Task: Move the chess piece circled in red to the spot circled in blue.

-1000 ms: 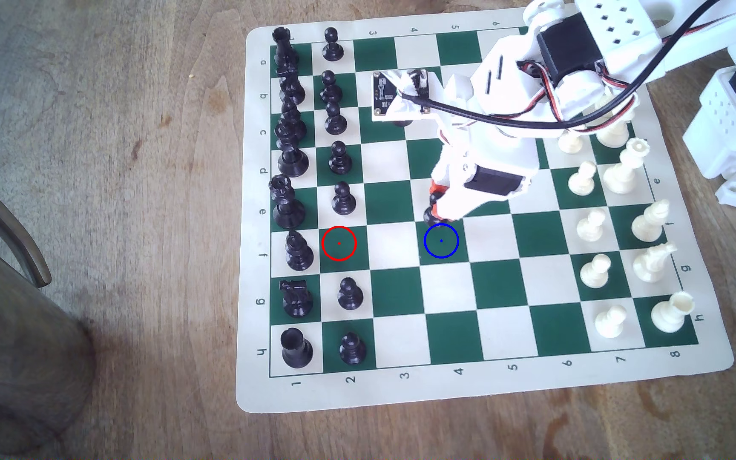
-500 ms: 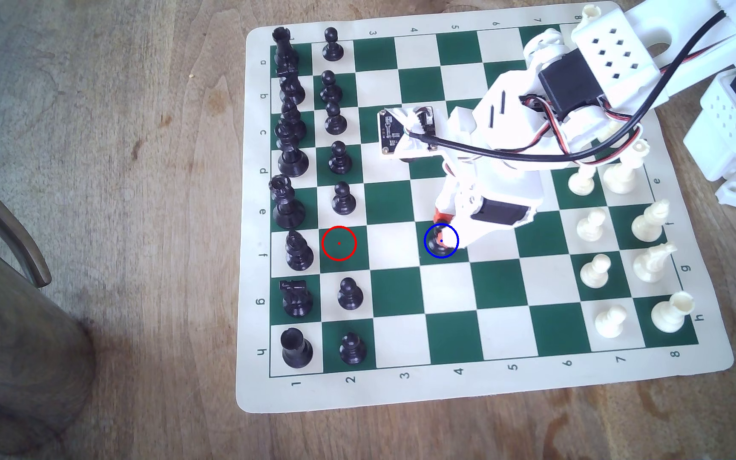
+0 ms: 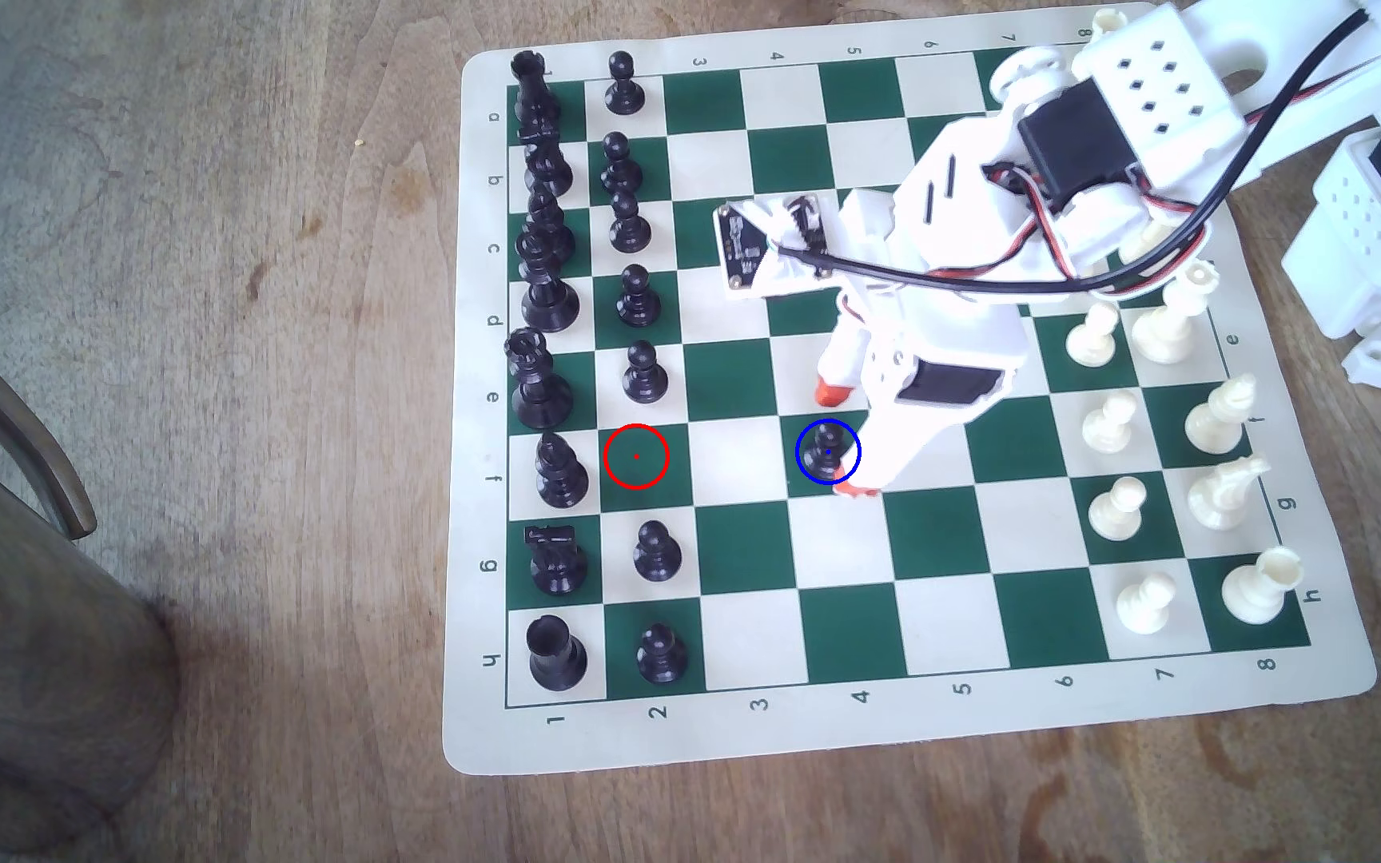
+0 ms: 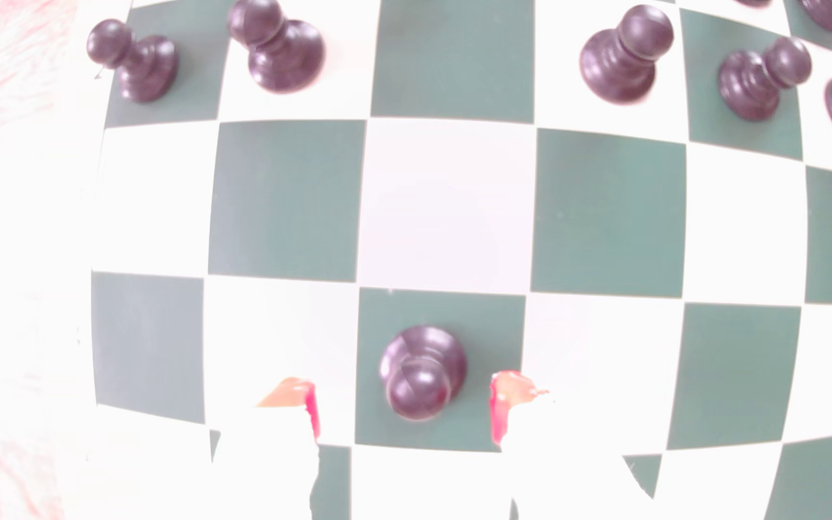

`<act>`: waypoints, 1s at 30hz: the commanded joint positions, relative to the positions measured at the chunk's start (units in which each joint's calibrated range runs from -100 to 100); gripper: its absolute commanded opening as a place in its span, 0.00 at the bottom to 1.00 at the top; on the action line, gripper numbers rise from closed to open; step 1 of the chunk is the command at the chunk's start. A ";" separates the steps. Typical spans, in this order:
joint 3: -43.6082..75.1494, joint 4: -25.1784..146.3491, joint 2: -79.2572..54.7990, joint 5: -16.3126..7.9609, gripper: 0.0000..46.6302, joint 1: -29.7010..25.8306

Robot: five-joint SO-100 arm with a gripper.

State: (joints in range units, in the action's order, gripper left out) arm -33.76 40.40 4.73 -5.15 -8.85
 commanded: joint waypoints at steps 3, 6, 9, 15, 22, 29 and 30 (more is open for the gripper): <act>2.20 6.94 15.47 0.00 0.38 -0.58; -1.69 9.40 25.66 0.10 0.28 -2.69; -15.93 4.97 37.97 2.10 0.00 -1.44; -39.68 -13.78 58.59 3.86 0.00 7.64; -60.81 -54.57 76.34 6.25 0.00 11.94; -65.79 -83.40 82.96 6.15 0.00 15.46; -65.79 -86.51 82.96 6.20 0.00 15.77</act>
State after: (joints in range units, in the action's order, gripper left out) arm -98.73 -34.90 86.34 1.00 6.12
